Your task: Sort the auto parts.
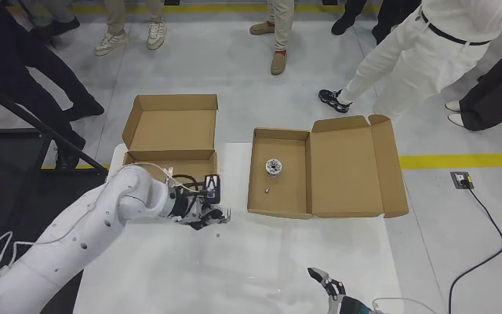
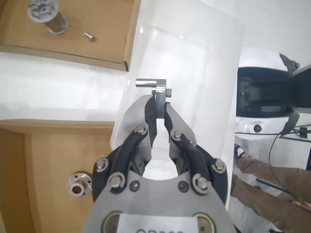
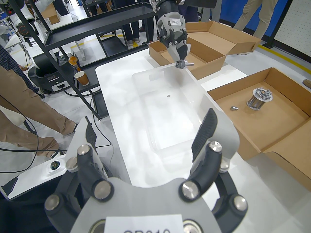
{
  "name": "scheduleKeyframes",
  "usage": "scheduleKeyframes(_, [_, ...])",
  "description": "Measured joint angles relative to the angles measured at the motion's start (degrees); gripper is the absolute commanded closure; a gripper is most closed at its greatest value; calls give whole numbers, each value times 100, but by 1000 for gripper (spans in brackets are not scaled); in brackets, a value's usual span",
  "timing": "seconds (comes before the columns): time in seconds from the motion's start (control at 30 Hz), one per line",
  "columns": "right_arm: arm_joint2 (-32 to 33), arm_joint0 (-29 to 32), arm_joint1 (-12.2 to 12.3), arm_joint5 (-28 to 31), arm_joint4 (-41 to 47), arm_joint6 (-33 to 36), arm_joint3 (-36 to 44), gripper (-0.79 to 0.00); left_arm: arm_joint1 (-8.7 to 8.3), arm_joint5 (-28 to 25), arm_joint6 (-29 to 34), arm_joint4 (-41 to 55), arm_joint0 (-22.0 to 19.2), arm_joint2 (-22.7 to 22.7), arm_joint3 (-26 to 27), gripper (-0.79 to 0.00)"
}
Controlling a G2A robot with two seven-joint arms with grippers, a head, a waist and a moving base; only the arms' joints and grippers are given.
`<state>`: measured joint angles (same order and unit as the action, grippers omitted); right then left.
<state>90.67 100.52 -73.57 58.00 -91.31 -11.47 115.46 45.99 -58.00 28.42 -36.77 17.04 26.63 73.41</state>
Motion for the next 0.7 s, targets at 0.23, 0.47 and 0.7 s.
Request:
scheduleKeyframes(0.23, [0,0,0,0,0,0,0,-785,-608,0,-2069,-510,413,365,-43,0])
scheduleKeyframes(0.47, [0,0,0,0,0,0,0,-785,-827,0,-2963,-857,571,417,-70,0])
scheduleKeyframes(0.7, [0,0,0,0,0,0,0,-785,-826,0,-2956,-854,571,417,-69,0])
